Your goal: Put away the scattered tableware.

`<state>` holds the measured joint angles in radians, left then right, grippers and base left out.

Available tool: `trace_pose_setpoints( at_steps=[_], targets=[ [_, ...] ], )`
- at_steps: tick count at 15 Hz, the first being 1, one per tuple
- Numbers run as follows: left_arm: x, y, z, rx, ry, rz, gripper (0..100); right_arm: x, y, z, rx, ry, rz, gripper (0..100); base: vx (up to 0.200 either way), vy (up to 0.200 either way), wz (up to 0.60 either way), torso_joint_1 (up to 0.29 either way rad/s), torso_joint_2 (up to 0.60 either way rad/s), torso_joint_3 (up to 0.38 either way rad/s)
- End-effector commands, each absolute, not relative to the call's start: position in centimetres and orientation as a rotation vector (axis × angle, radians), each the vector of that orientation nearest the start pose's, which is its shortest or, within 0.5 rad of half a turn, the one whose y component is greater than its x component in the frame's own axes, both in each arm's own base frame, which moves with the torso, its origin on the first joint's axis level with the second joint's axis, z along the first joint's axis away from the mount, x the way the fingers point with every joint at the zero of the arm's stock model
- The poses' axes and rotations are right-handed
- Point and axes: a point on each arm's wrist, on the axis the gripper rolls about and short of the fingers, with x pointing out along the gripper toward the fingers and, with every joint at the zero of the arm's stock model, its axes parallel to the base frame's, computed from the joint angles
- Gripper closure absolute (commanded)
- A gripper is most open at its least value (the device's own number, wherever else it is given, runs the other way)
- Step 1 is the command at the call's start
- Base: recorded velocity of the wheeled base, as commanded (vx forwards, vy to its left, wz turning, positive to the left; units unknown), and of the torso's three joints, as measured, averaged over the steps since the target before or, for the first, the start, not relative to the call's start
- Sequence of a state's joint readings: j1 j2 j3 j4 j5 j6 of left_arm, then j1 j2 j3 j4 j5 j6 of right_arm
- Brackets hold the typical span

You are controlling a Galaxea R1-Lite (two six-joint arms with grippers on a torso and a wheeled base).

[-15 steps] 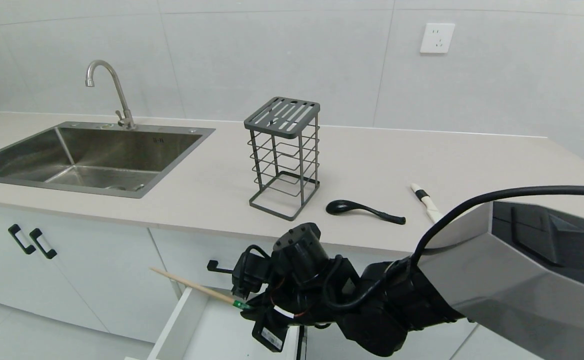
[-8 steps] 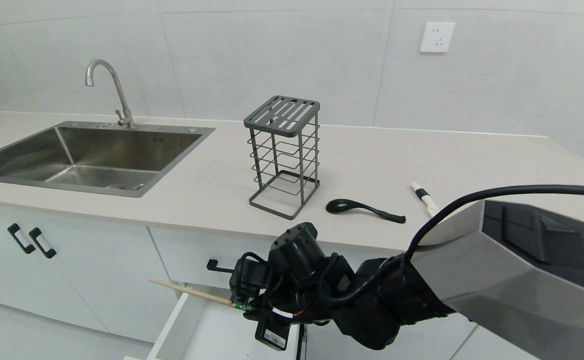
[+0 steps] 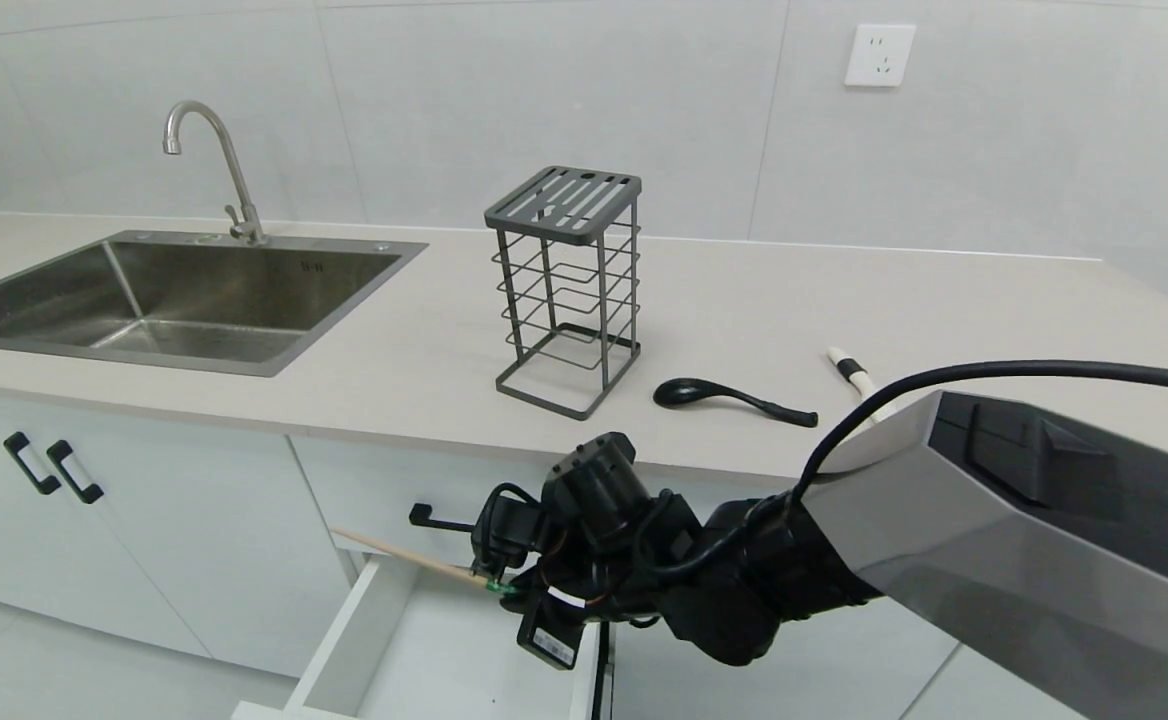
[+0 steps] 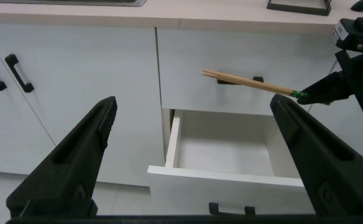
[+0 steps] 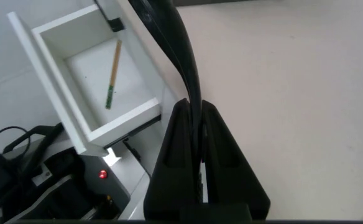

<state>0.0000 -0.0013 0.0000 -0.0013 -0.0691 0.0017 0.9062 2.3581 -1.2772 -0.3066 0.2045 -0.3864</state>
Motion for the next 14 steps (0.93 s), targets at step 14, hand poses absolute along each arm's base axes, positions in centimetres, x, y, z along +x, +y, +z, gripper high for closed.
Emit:
trace_pose_setpoints(
  at_steps=[14],
  targets=[
    [-2.3, -0.2, 7.6, 0.002, -0.002, -0.069, 0, 27.2, 36.9, 0.1, -0.604, 0.601, 1.219, 100, 0.0, 0.0, 0.0, -0.117, 0.23, 0.109]
  ],
)
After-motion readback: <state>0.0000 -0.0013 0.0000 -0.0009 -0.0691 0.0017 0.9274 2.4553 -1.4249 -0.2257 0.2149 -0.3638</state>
